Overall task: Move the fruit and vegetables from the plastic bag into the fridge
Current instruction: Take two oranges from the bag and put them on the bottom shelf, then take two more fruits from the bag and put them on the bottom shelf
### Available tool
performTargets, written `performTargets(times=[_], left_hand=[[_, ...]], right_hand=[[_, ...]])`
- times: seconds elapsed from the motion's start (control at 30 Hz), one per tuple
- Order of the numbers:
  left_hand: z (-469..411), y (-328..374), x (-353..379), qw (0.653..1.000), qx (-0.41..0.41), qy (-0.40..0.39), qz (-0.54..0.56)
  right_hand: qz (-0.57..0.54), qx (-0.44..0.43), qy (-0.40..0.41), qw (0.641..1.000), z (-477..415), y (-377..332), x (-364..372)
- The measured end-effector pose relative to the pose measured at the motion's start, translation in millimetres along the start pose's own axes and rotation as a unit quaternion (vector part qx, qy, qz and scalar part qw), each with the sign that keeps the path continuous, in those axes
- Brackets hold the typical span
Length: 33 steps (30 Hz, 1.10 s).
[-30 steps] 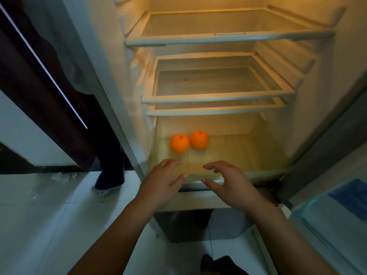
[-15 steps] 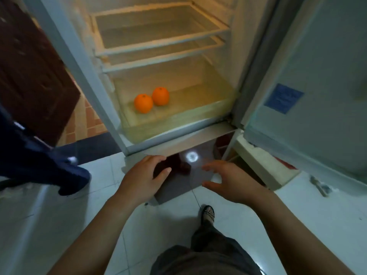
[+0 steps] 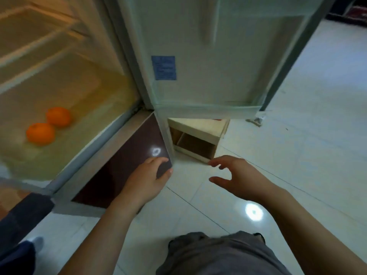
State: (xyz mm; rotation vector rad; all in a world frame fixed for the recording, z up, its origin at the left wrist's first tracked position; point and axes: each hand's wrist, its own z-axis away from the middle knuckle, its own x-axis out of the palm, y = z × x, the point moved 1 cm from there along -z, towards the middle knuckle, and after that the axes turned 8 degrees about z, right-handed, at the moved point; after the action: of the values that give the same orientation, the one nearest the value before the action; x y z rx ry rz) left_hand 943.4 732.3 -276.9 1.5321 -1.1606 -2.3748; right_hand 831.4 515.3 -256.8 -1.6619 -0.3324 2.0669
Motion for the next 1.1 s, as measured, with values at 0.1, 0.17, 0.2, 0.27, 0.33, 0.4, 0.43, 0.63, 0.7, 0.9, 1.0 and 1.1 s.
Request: performTargets(times=[0.1,0.17,0.2,0.27,0.33,0.4,0.43,0.63,0.7,0.9,1.0,1.1], left_hand=[[-28,56,33,0.997,0.049,-0.052,0.003],[-45,99,60,0.995,0.069,-0.075,0.008],[-52,120,75,0.994,0.077,-0.078,0.010],[-65,164,108,0.992,0.095,-0.079,0.009],[-76,208,145,0.990,0.109,-0.091,0.009],[-86,248,184,0.986,0.127,-0.111,-0.004],[-91,266,203,0.983,0.138,-0.118,-0.018],[-120,342,257,0.980,0.171,-0.100,-0.029],[-134,353,260,0.981,0.162,-0.096,-0.035],[-185,364,265,0.983,0.143,-0.096,-0.058],[-219,365,273,0.986,0.130,-0.095,-0.045],[-270,371,283,0.989,0.116,-0.095,-0.017]], right_hand=[[-0.010,0.035,0.018,0.999,25,47,-23],[-0.013,0.047,0.029,0.998,42,83,-41],[-0.013,0.051,0.033,0.998,51,101,-50],[-0.012,0.065,0.044,0.997,69,140,-69],[-0.013,0.084,0.060,0.995,88,182,-86],[-0.015,0.104,0.072,0.992,103,223,-101],[-0.020,0.113,0.072,0.991,110,243,-109],[-0.032,0.135,0.066,0.988,128,325,-158],[-0.037,0.136,0.068,0.988,125,347,-171],[-0.054,0.132,0.056,0.988,88,397,-183],[-0.051,0.117,0.021,0.992,59,417,-193],[-0.039,0.120,0.019,0.992,20,446,-215]])
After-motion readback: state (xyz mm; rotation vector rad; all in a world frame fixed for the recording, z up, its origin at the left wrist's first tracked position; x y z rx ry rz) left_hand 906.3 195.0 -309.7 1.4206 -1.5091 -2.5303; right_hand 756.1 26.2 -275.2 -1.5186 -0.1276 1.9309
